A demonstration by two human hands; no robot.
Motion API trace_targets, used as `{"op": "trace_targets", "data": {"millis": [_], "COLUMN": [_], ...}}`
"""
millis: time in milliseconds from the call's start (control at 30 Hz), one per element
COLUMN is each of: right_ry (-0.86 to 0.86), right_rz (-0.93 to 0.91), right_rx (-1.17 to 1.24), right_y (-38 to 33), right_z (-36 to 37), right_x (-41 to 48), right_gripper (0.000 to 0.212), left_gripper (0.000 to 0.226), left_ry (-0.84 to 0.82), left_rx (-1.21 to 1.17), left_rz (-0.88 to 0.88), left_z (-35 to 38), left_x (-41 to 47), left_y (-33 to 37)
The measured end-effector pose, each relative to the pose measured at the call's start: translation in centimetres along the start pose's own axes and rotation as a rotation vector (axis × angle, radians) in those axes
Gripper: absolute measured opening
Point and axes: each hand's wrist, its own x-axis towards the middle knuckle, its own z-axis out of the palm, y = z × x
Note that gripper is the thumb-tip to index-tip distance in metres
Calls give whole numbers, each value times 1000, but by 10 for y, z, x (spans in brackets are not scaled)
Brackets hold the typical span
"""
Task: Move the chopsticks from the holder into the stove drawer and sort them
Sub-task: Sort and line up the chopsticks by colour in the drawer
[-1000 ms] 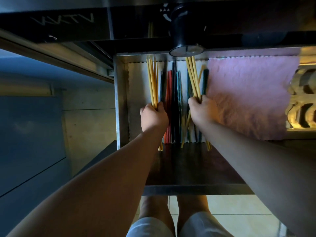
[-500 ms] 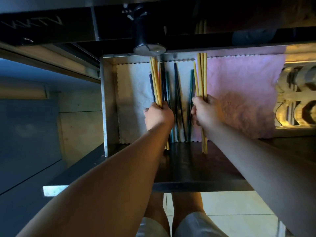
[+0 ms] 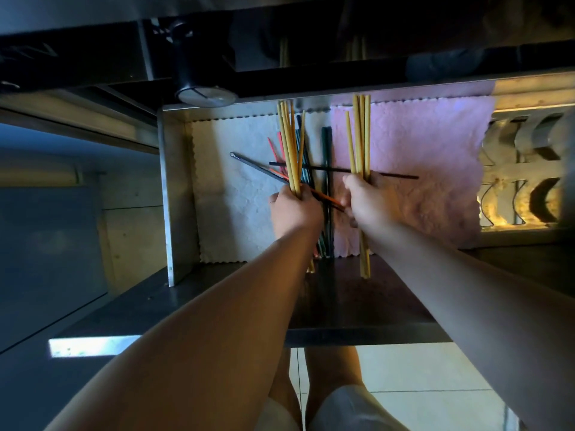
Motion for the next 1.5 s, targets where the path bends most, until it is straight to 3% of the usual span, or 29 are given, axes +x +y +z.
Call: {"op": "trace_targets", "data": {"millis": [300,433,533,733,867,1000,1100,1233,1500], "right_ry": [7,-12,-31,-57,-80,-56,-48,-51,-62], "right_rz": [9,6,-12,-1,-17,-14,-4,9,48], "right_rx": [-25,-26,-24,25,29,29,35,29,32], "right_y": [2,3,4,4,2,2,0,0,3], "right_z": [-3,-2,-1,-2,-4,-2,-1,-2,-4], "right_x": [0,-1,-1,-3,-6,-7,-9,-7,-3], "right_gripper": [29,25,23,16,16,21,22,16,18], "left_gripper": [23,23,12,26,18,33,25,22,32], "left_ry": [-28,69,56,50,-22,-122,-181,-153,-197], "left_rx": [-65,-52,-72,58,46,-91,-37,97,62], "left_rz": [19,100,146,162,166,92,152,252,248], "left_z": [8,6,2,-11,-13,-13,-12,-9,-8], "left_x": [-6,-4,-2,2,10,5,2,3,2], "left_y": [3,-1,-3,-5,-5,0,6,13,8]}}
